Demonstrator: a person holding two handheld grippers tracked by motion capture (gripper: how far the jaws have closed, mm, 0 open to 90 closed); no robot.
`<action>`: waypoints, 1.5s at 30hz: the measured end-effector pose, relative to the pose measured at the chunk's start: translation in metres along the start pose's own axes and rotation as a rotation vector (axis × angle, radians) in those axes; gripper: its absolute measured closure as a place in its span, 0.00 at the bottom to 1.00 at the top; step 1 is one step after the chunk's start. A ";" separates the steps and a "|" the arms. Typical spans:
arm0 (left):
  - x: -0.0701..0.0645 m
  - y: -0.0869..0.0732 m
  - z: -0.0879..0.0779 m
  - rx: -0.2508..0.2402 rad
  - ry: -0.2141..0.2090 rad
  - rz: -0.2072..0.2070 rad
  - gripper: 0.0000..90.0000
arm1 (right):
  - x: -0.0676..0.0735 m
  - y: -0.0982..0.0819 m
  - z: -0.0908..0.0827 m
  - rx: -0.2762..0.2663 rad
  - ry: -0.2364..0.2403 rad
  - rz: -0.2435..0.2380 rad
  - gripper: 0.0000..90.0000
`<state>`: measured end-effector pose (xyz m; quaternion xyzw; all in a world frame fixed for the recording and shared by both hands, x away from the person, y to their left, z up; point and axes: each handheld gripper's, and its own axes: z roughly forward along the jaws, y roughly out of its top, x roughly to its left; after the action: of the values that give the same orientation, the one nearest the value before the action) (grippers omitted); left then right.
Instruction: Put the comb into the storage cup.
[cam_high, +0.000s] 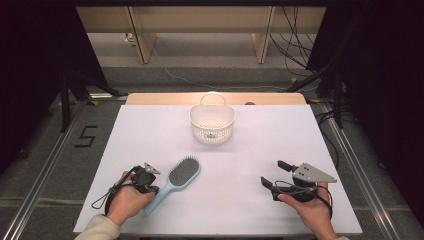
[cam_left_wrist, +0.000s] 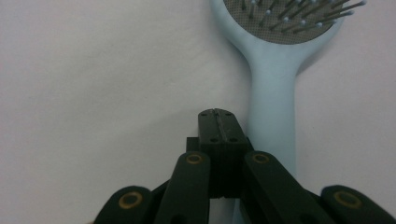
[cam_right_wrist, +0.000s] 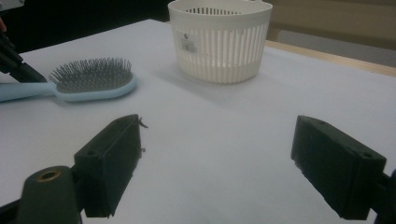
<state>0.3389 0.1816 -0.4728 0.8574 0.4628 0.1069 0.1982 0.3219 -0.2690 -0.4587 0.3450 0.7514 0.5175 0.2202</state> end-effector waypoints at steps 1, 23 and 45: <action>0.000 0.000 0.000 -0.001 -0.001 0.002 1.00 | 0.000 0.000 0.000 -0.001 0.000 -0.001 0.19; 0.011 0.005 -0.018 -0.249 0.045 -0.023 0.54 | 0.000 0.000 0.000 -0.001 0.004 -0.002 0.18; -0.004 0.013 -0.014 -0.179 -0.001 0.054 0.00 | 0.000 0.000 0.001 0.004 0.006 -0.003 0.18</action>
<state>0.3409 0.1755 -0.4547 0.8484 0.4281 0.1529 0.2713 0.3224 -0.2691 -0.4592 0.3430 0.7534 0.5168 0.2182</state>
